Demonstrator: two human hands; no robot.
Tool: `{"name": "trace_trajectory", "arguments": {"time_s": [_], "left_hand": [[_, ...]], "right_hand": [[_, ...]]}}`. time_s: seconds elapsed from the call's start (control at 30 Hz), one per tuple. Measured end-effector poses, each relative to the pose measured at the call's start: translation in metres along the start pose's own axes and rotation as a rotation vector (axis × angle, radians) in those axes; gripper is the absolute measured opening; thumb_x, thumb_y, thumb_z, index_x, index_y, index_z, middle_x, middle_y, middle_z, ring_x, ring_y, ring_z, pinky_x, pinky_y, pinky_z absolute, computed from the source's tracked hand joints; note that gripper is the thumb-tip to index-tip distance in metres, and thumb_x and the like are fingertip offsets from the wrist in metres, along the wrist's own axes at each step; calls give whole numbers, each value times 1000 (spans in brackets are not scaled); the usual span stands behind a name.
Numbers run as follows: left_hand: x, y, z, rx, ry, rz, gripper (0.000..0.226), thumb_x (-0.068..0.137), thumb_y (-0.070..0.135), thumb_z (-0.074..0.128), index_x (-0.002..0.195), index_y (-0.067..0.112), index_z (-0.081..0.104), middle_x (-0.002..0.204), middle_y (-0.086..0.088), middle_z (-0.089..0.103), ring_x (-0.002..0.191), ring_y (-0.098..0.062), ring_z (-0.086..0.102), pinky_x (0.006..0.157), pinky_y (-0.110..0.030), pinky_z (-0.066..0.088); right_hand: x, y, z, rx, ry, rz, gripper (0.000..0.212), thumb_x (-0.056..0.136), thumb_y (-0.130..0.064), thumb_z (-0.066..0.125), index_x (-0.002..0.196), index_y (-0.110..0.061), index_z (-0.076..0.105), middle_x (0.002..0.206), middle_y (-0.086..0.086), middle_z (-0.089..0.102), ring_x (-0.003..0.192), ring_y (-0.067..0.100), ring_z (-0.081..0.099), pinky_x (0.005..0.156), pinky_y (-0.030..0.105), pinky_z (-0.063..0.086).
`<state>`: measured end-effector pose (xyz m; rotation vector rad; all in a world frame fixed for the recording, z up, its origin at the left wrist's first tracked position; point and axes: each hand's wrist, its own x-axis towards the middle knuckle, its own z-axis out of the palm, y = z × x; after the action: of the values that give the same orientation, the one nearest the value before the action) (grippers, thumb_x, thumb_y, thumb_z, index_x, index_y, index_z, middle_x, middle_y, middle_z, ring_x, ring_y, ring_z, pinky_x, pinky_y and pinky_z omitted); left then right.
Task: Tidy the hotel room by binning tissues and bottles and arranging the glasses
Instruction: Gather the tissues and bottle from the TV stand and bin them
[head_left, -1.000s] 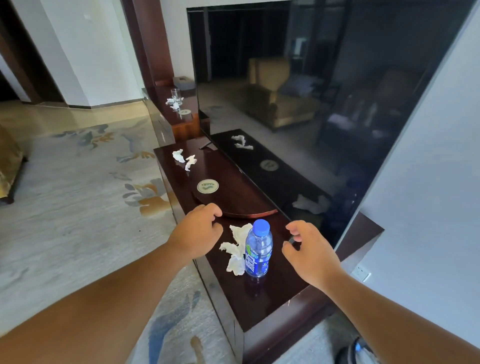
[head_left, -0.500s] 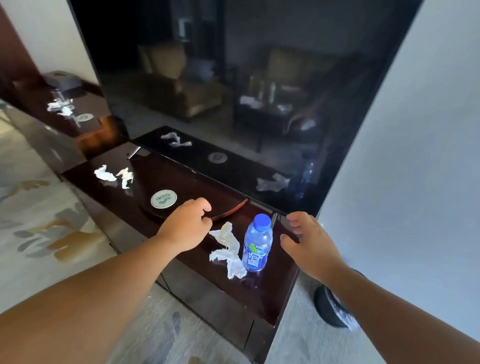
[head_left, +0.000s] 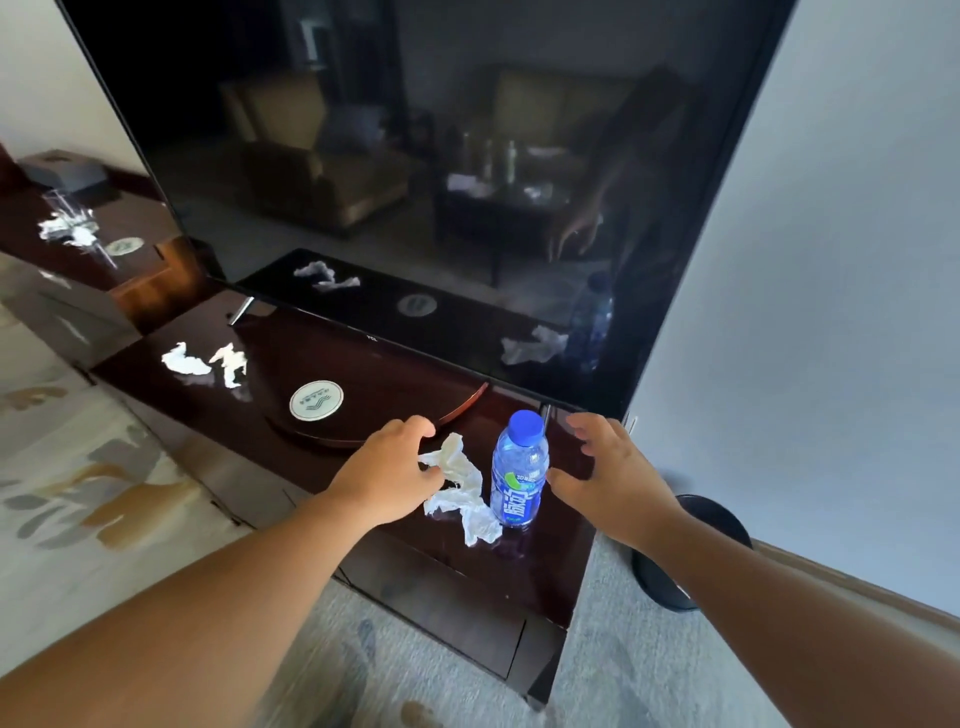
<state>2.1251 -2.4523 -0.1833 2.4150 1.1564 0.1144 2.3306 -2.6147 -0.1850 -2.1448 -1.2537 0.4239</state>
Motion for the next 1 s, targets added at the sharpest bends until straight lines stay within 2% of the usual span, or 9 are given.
{"name": "trace_trajectory", "arguments": {"time_s": [0.1, 0.27, 0.47, 0.6, 0.7, 0.8, 0.9, 1.0], "left_hand": [[4, -2, 15, -10, -29, -10, 53, 83, 35, 60, 132, 24, 44, 128, -2, 49, 121, -19, 48, 96, -38, 45], [18, -11, 54, 53, -111, 15, 68, 79, 44, 63, 138, 23, 38, 129, -2, 42, 126, -23, 40, 100, -38, 41], [62, -27, 98, 151, -233, 59, 106, 65, 64, 69, 149, 25, 17, 154, -5, 15, 138, -27, 19, 106, -46, 35], [86, -34, 120, 235, -278, 76, 122, 57, 77, 65, 151, 26, 6, 159, -5, -1, 143, -29, 6, 107, -53, 26], [91, -36, 131, 273, -317, 89, 126, 55, 82, 62, 151, 26, 3, 159, -6, -7, 143, -31, 1, 107, -59, 23], [94, -39, 135, 277, -347, 109, 127, 55, 84, 61, 151, 26, 2, 159, -7, -8, 144, -32, -1, 106, -61, 23], [97, -41, 134, 282, -342, 115, 126, 53, 85, 61, 150, 25, 6, 158, -7, -4, 142, -31, 4, 103, -60, 27], [96, -41, 136, 296, -347, 104, 120, 53, 84, 62, 147, 25, 15, 154, -8, 6, 138, -32, 12, 100, -59, 31]], "right_hand": [[4, 5, 14, 2, -25, -8, 70, 78, -43, 70, 137, -30, 34, 134, -4, 44, 107, 10, 51, 79, 22, 47], [9, 12, 35, 22, -18, 56, 85, 74, -47, 72, 143, -31, 27, 141, -6, 37, 124, 11, 45, 94, 26, 44], [22, 12, 61, 87, 43, 147, 102, 63, -51, 78, 146, -31, 22, 142, -6, 34, 127, 10, 40, 99, 23, 34], [27, 11, 75, 143, 71, 209, 109, 57, -52, 81, 146, -36, 19, 139, -9, 35, 123, 6, 41, 96, 22, 33], [30, 6, 82, 182, 89, 218, 109, 52, -59, 77, 142, -42, 19, 136, -14, 34, 114, -3, 38, 92, 19, 30], [32, 5, 86, 176, 101, 224, 106, 51, -59, 75, 141, -40, 23, 137, -13, 35, 110, -9, 34, 92, 16, 28], [34, 4, 88, 160, 119, 225, 98, 51, -60, 74, 136, -38, 31, 133, -13, 39, 108, -9, 36, 90, 13, 30], [34, 4, 90, 163, 132, 203, 90, 52, -59, 74, 131, -40, 34, 121, -20, 40, 105, -15, 34, 83, 0, 28]]}}
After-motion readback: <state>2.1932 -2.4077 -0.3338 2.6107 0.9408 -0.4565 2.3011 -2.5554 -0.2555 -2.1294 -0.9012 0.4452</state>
